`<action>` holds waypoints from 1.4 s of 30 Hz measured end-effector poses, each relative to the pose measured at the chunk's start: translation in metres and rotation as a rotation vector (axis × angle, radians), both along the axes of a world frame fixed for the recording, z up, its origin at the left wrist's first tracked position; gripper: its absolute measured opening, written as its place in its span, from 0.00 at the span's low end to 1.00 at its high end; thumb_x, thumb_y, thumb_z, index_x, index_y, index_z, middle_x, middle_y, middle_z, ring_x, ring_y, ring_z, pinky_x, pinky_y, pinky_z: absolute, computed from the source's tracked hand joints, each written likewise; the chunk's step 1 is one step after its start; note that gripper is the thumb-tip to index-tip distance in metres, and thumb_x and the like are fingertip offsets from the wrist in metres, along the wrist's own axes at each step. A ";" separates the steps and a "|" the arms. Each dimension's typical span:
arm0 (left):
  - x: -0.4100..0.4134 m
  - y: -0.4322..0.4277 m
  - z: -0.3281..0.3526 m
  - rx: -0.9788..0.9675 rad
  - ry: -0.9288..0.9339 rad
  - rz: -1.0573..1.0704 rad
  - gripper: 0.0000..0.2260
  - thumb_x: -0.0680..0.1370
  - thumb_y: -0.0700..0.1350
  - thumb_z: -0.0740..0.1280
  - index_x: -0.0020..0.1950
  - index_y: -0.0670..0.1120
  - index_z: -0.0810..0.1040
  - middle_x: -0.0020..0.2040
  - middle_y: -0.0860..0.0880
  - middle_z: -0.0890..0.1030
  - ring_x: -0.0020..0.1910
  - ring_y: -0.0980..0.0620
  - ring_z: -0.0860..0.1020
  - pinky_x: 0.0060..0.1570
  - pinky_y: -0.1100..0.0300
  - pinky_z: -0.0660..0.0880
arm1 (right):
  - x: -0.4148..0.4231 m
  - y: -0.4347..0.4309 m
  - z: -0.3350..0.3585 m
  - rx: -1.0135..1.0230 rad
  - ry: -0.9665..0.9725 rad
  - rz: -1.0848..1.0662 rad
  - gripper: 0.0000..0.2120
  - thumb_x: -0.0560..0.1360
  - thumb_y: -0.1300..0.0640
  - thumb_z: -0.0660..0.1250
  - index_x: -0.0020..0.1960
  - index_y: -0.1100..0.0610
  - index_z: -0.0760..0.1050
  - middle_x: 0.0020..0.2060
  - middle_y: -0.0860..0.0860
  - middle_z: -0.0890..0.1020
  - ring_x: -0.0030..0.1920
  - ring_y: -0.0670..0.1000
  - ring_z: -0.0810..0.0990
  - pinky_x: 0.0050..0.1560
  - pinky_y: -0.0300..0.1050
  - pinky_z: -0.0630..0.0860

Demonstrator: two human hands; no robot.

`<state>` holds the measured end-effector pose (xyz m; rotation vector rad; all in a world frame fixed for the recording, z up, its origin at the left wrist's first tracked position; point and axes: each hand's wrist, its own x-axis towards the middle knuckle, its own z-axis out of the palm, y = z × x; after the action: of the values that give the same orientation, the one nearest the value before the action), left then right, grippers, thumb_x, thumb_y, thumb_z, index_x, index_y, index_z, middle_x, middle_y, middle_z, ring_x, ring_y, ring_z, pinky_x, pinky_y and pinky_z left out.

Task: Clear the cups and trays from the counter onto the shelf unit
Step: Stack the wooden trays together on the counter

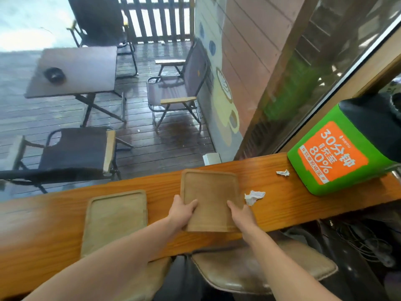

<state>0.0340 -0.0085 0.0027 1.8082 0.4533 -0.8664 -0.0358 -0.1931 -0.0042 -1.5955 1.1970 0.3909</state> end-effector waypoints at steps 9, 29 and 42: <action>0.003 0.197 0.015 -0.100 0.023 0.024 0.28 0.81 0.50 0.67 0.75 0.45 0.57 0.65 0.45 0.74 0.50 0.51 0.77 0.31 0.63 0.76 | 0.008 0.187 0.018 -0.044 -0.016 0.061 0.31 0.77 0.41 0.66 0.70 0.63 0.68 0.60 0.56 0.78 0.58 0.57 0.76 0.56 0.50 0.74; 0.004 0.311 0.012 -0.105 0.068 0.193 0.19 0.79 0.50 0.69 0.65 0.49 0.66 0.53 0.51 0.77 0.47 0.54 0.77 0.33 0.61 0.75 | 0.044 0.291 0.015 -0.132 0.091 0.308 0.35 0.78 0.40 0.63 0.74 0.64 0.62 0.67 0.59 0.73 0.63 0.58 0.74 0.53 0.48 0.71; 0.018 0.316 -0.038 0.002 0.156 0.146 0.20 0.78 0.53 0.70 0.65 0.48 0.67 0.58 0.47 0.77 0.56 0.47 0.77 0.52 0.51 0.79 | 0.054 0.296 -0.027 -0.120 0.210 0.357 0.26 0.79 0.46 0.64 0.70 0.62 0.67 0.61 0.58 0.77 0.57 0.57 0.77 0.55 0.52 0.78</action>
<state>0.0517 0.3071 -0.0356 1.6931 0.6778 -0.9085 0.0183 0.1027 -0.0308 -1.9153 1.1046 0.7435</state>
